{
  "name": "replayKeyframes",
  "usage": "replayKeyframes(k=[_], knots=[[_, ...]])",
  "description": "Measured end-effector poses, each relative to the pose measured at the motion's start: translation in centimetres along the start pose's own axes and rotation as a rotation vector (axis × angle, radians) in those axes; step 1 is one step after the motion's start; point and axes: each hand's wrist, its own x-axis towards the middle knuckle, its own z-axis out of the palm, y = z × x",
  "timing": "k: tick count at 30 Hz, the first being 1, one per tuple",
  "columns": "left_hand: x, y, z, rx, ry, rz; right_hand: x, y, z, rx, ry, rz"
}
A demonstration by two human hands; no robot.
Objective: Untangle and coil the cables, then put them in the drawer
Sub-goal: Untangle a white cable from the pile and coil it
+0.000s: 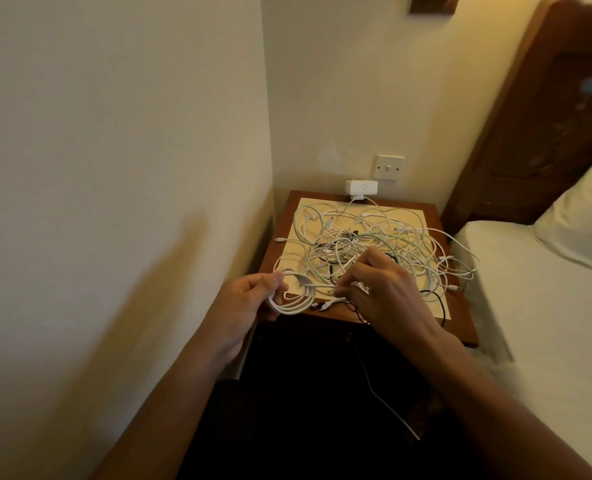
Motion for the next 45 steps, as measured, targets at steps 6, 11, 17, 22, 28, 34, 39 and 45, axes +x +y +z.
replayKeyframes(k=[6,11,17,22,28,34,39,45], knots=[[-0.8,0.7,2.3,-0.419,-0.080,-0.088,-1.4,-0.8,0.8,0.120,0.045,0.201],[-1.4,-0.2,4.0,-0.467,-0.132,-0.103,-2.1,-2.4,1.1,0.726,0.099,0.581],[-1.7,-0.8,5.1,-0.437,-0.047,-0.071,-2.8,-3.5,0.9,1.225,0.094,0.739],[-2.0,-0.7,6.5,-0.450,0.061,0.006,-3.0,-3.4,0.5,1.283,0.035,0.746],[-2.6,-1.1,7.5,-0.358,0.058,0.092,-3.0,-3.4,0.8,1.278,0.158,0.758],[-2.1,-0.7,7.0,-0.462,-0.044,-0.074,-2.7,-3.3,1.1,1.358,0.121,0.722],[-2.2,-0.1,5.4,-0.300,-0.173,-0.137,-2.9,-2.6,0.7,1.183,0.006,0.689],[-2.0,-0.2,5.2,-0.355,-0.171,-0.217,-2.8,-2.4,0.6,0.860,0.035,0.643]])
